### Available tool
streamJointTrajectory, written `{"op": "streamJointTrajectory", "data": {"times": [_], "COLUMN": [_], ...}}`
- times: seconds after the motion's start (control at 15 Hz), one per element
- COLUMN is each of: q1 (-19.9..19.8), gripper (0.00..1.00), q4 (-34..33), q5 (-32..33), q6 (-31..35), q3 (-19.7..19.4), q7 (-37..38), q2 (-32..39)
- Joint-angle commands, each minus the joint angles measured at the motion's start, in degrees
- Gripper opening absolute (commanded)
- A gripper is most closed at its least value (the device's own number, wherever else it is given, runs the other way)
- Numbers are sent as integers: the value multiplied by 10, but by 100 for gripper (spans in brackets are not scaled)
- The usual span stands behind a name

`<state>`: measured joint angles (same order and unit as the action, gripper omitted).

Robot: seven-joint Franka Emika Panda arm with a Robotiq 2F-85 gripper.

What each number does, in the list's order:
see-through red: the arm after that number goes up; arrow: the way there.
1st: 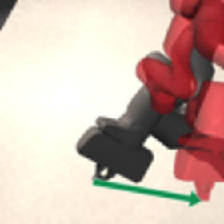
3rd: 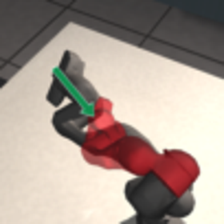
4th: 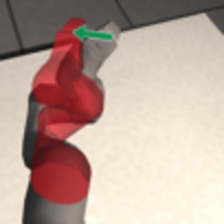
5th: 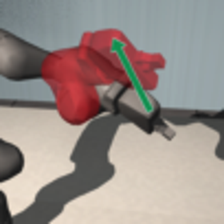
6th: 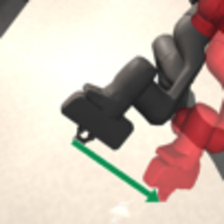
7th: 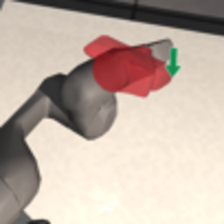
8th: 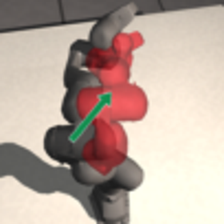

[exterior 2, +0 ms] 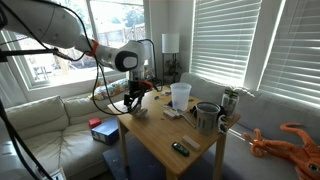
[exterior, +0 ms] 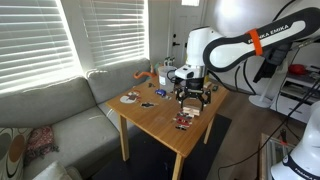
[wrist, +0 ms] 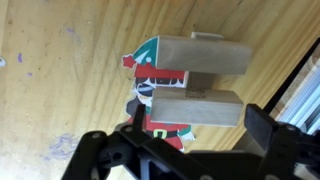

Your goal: Stack up the wooden chips on the left

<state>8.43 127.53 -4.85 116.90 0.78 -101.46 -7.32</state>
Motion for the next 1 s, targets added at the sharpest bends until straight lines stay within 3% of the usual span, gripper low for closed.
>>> {"op": "streamJointTrajectory", "data": {"times": [0.0, 0.93], "q1": [-8, -10], "gripper": [100, 100], "q4": [1, 4], "q5": [2, 4], "q6": [10, 19], "q3": [9, 10], "q7": [3, 8], "q2": [5, 15]}}
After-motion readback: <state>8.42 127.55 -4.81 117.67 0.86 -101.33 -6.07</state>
